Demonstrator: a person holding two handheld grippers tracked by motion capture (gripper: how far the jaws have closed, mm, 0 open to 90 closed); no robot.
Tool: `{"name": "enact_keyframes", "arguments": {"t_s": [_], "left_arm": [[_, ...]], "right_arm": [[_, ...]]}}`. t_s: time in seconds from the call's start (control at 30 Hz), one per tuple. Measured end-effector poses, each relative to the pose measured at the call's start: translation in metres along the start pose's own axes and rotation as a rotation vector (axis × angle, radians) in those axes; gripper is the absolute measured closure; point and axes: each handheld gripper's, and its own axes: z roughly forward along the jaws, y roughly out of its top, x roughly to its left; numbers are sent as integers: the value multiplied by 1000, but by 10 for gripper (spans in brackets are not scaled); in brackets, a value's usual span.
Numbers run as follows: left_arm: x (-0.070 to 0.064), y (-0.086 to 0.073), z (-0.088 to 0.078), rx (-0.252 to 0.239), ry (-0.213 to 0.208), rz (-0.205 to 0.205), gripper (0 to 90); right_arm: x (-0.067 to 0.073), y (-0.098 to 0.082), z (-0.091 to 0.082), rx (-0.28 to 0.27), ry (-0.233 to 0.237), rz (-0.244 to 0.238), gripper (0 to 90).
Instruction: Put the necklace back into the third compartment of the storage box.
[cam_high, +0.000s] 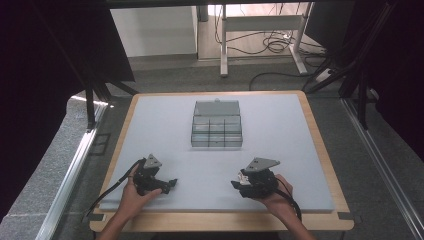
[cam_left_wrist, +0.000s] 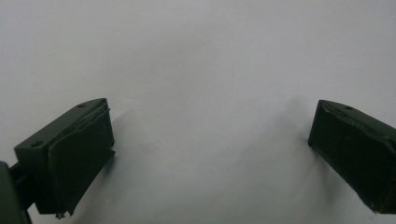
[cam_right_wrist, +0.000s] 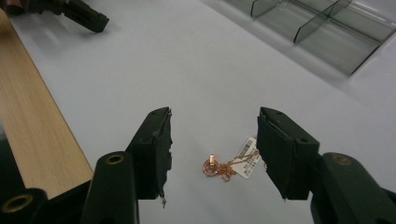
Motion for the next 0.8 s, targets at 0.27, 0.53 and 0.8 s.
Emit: {"name": "enact_keyframes", "arguments": {"t_s": [0.27, 0.53, 0.8], "left_arm": [[0, 0, 0, -1, 0, 0, 0], [0, 0, 0, -1, 0, 0, 0], [0, 0, 0, -1, 0, 0, 0]], "right_arm": [[-1, -3, 9, 59, 16, 8, 517], [-5, -8, 19, 117, 25, 18, 574], [-7, -9, 29, 163, 13, 19, 636]]}}
